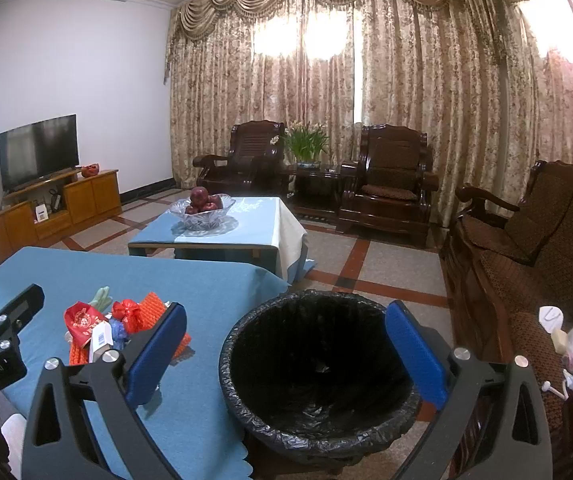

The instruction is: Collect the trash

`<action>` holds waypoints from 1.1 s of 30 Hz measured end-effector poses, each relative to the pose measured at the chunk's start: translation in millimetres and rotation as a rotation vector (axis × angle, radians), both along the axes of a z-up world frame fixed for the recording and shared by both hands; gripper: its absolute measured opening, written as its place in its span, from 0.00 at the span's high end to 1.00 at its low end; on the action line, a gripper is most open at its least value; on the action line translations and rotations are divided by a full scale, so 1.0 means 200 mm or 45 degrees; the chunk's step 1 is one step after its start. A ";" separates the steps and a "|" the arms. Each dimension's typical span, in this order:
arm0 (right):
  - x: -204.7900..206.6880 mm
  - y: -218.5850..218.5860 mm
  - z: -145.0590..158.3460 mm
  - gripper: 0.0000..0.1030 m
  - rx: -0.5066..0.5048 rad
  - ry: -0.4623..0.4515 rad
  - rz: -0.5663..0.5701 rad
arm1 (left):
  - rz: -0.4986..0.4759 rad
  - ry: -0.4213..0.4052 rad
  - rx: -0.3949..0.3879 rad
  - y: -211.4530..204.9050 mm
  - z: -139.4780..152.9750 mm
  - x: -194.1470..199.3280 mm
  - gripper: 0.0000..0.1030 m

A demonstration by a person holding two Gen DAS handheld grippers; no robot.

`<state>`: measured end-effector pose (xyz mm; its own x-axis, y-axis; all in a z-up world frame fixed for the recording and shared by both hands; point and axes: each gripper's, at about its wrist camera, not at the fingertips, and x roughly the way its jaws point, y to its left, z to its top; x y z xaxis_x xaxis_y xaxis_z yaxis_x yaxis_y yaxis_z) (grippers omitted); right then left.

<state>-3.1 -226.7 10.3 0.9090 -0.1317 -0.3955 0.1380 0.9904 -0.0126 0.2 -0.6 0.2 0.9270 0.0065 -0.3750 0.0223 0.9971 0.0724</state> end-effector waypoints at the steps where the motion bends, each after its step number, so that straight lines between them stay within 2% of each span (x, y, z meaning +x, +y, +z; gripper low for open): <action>1: 0.00 0.00 0.00 0.06 0.000 0.001 0.001 | 0.000 -0.001 -0.001 0.00 0.00 0.00 0.05; 33: 0.00 0.00 0.00 0.06 0.007 0.002 0.000 | 0.001 0.008 -0.003 0.00 0.00 0.00 0.05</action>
